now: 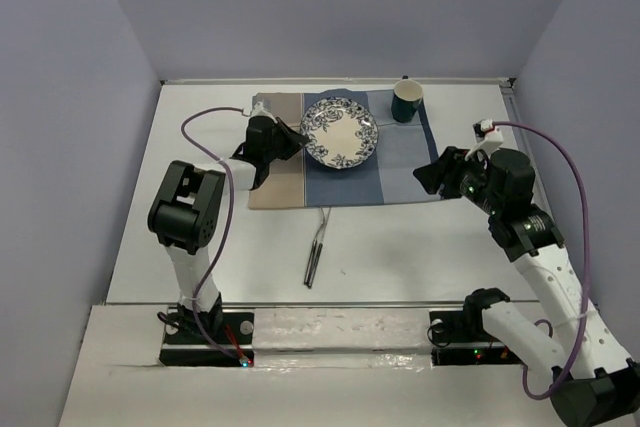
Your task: Set the dinner table for one person
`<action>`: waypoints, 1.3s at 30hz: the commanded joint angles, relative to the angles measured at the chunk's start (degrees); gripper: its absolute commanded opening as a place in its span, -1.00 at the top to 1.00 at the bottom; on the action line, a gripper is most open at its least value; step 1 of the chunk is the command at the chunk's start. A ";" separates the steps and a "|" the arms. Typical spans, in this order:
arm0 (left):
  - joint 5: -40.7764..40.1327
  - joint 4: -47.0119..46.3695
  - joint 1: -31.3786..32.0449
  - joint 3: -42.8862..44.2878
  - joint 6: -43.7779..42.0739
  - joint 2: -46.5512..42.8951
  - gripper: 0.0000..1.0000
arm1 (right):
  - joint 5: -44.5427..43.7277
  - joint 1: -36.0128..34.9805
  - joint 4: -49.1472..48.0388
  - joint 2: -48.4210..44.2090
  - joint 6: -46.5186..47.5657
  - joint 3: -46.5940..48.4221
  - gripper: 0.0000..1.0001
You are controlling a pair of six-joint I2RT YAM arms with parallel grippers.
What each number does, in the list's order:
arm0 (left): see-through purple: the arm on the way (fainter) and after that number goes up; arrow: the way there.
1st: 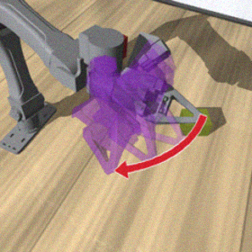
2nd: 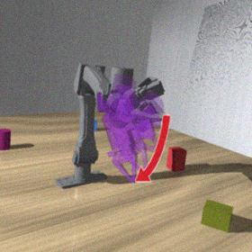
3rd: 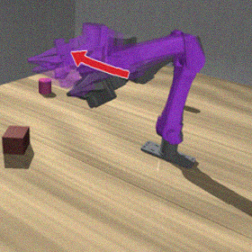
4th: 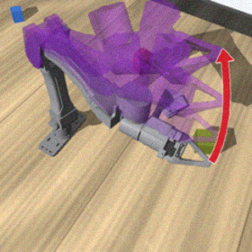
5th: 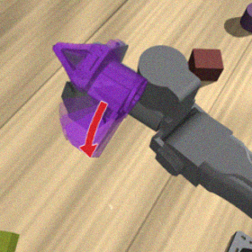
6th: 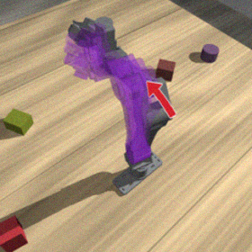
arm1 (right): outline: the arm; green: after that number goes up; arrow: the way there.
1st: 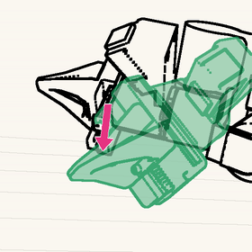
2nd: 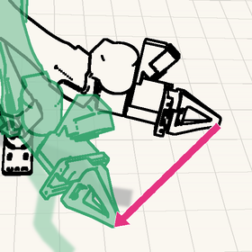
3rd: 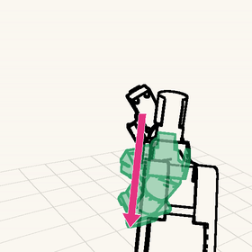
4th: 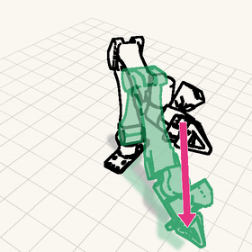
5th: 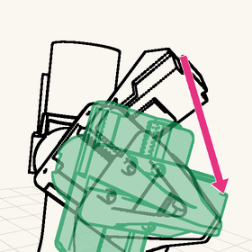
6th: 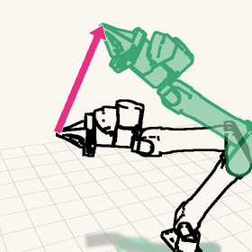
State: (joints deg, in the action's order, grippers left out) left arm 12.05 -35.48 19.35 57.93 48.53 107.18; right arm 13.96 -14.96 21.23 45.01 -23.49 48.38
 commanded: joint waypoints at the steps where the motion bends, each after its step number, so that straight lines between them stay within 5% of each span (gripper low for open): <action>1: 3.94 -8.81 -0.46 4.47 2.36 -1.54 1.00 | 0.55 0.11 -1.37 0.16 1.34 -0.57 -0.18; 17: 0.43 -7.85 -2.30 -0.45 -0.45 1.54 1.00 | 1.69 0.11 -2.34 3.59 1.42 -2.41 -0.19; 27: -0.89 -7.05 -2.57 -1.94 -2.30 1.72 -0.29 | 1.69 -2.70 -1.99 6.75 1.07 -2.94 -0.21; 28: -1.07 -7.05 -2.57 -2.12 -2.48 1.29 -0.68 | 1.43 -3.49 -2.07 7.19 0.99 -2.94 -0.22; 30: -2.03 -6.88 -2.57 -3.17 -3.18 -0.82 -0.98 | -0.41 -7.35 -2.51 8.77 0.20 -3.20 -0.22; 39: -8.53 -3.37 -1.08 -13.18 -7.31 -22.78 -0.98 | -16.22 -29.74 -7.34 17.47 -6.66 -3.56 -0.11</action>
State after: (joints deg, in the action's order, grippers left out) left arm 7.62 -37.41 17.19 48.56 44.42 96.27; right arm 6.33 -37.12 18.70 60.03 -26.65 45.82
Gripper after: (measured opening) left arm 0.989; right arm 0.569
